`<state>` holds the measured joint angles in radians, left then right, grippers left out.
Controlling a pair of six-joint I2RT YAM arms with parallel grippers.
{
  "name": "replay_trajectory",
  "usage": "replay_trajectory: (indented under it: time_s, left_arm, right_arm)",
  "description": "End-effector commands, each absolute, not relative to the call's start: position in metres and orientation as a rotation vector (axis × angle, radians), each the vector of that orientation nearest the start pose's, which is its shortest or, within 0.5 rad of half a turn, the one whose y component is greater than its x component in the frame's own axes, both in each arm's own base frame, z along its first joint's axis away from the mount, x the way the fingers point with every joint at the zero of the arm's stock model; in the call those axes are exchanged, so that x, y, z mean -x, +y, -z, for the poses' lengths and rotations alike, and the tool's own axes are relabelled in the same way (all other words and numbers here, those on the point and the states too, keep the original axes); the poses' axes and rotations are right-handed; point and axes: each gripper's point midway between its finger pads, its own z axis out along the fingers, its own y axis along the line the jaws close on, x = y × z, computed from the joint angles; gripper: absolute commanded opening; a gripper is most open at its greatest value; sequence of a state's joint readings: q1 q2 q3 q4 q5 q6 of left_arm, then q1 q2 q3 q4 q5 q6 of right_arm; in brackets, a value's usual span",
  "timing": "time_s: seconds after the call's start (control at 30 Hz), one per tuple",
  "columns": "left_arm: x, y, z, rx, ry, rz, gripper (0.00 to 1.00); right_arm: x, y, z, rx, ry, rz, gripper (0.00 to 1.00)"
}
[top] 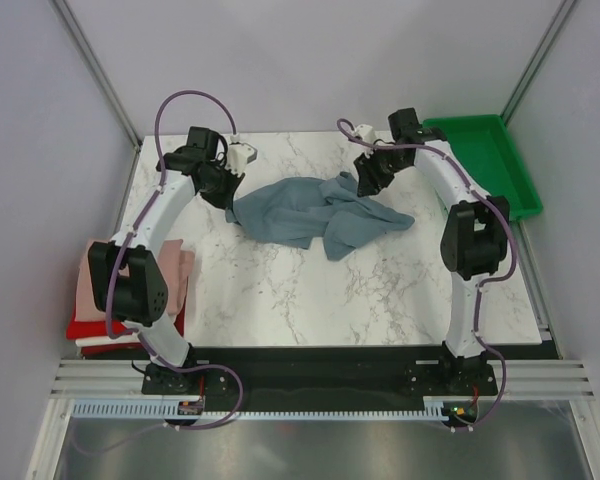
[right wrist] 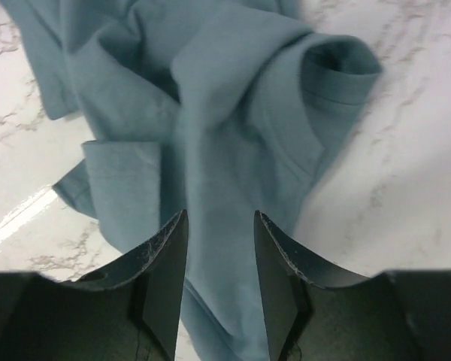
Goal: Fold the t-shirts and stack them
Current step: Flatten the tshirt out
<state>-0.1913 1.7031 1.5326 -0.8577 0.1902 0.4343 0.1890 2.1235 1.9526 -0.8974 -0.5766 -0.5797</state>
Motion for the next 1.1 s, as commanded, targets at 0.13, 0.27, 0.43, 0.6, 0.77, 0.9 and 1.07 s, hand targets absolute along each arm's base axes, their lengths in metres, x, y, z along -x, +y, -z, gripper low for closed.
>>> replay_trajectory:
  time_s: [0.13,0.27,0.43,0.6,0.77,0.9,1.07]
  left_arm:
    - [-0.414,-0.099,-0.174,-0.811,2.383,0.174,0.02]
    - [-0.421,-0.1,-0.174,-0.805,2.381,0.169,0.02]
    - [-0.436,-0.099,-0.187,-0.794,2.344,0.132,0.02]
    - [-0.466,-0.093,-0.246,-0.753,2.19,0.049,0.02]
    - [-0.478,-0.087,-0.335,-0.693,1.98,0.001,0.02]
    - [-0.471,-0.083,-0.391,-0.657,1.858,-0.042,0.02]
    - [-0.445,-0.07,-0.444,-0.611,1.745,-0.107,0.02]
  right_arm:
    - [-0.454,0.201,-0.119,1.202,2.218,-0.761,0.5]
    - [-0.462,0.202,-0.111,1.191,2.233,-0.764,0.34]
    - [-0.487,0.202,-0.138,1.141,2.178,-0.661,0.0]
    - [-0.507,0.182,-0.225,1.097,1.992,-0.414,0.0]
    - [-0.508,0.155,-0.311,1.011,1.816,-0.243,0.0]
    - [-0.489,0.138,-0.367,0.925,1.714,-0.159,0.0]
    - [-0.463,0.13,-0.381,0.898,1.697,-0.158,0.0]
